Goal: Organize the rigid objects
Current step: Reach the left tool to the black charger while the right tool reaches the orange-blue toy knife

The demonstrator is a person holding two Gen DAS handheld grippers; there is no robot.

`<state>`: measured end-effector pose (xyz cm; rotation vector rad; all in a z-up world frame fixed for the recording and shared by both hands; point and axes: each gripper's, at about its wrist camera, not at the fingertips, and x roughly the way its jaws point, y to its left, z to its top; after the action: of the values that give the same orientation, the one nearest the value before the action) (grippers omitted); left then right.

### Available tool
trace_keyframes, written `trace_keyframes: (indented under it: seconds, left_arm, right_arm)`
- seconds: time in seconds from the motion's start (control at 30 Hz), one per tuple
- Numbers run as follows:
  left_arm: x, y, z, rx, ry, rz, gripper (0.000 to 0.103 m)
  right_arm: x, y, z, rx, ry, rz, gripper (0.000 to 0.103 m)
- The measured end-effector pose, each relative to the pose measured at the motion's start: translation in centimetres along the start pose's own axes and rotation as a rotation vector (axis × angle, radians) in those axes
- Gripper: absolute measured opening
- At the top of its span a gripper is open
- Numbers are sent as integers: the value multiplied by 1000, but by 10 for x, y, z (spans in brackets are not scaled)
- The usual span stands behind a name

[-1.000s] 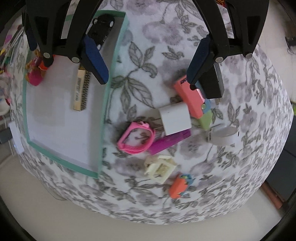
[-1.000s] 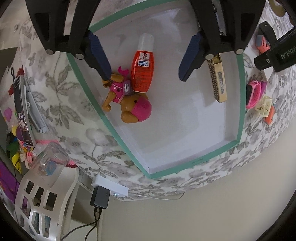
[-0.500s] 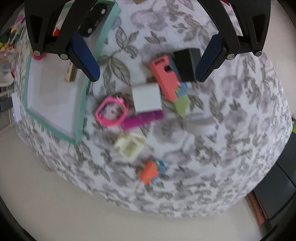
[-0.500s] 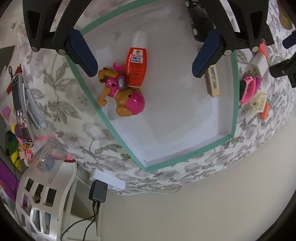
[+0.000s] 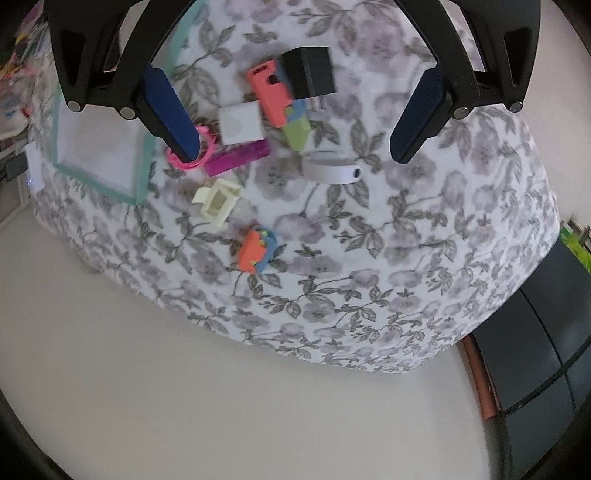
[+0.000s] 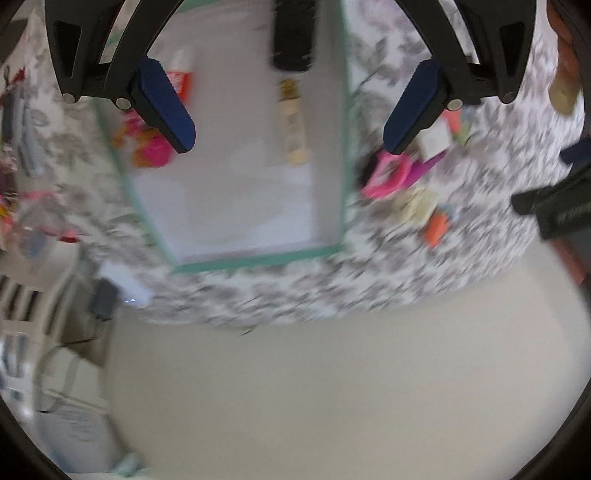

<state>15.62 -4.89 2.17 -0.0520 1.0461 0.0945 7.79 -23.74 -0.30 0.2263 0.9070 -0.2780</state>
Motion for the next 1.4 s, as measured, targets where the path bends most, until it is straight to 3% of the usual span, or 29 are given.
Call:
trace_keyframes:
  seconds: [0.23, 0.53, 0.63, 1.07, 1.13, 1.2, 1.4]
  left_arm:
    - [19, 39, 3, -36, 73, 101, 103]
    - [85, 86, -18, -151, 297, 125, 103]
    - [93, 96, -21, -205, 338, 83, 103]
    - [114, 76, -41, -224, 500, -118, 102]
    - [112, 72, -43, -217, 501, -134, 97]
    - [111, 69, -44, -211, 503, -138, 84]
    - [110, 60, -49, -195, 519, -164, 66]
  right_arm:
    - [4, 45, -1, -90, 43, 92, 103]
    - [38, 83, -17, -149, 180, 104, 103]
    - [50, 88, -23, -160, 214, 97, 103]
    - [60, 66, -27, -68, 250, 65, 103]
    - [61, 66, -27, -62, 251, 65, 103]
    - [61, 65, -27, -63, 251, 63, 103]
    - [62, 65, -28, -58, 255, 59, 103]
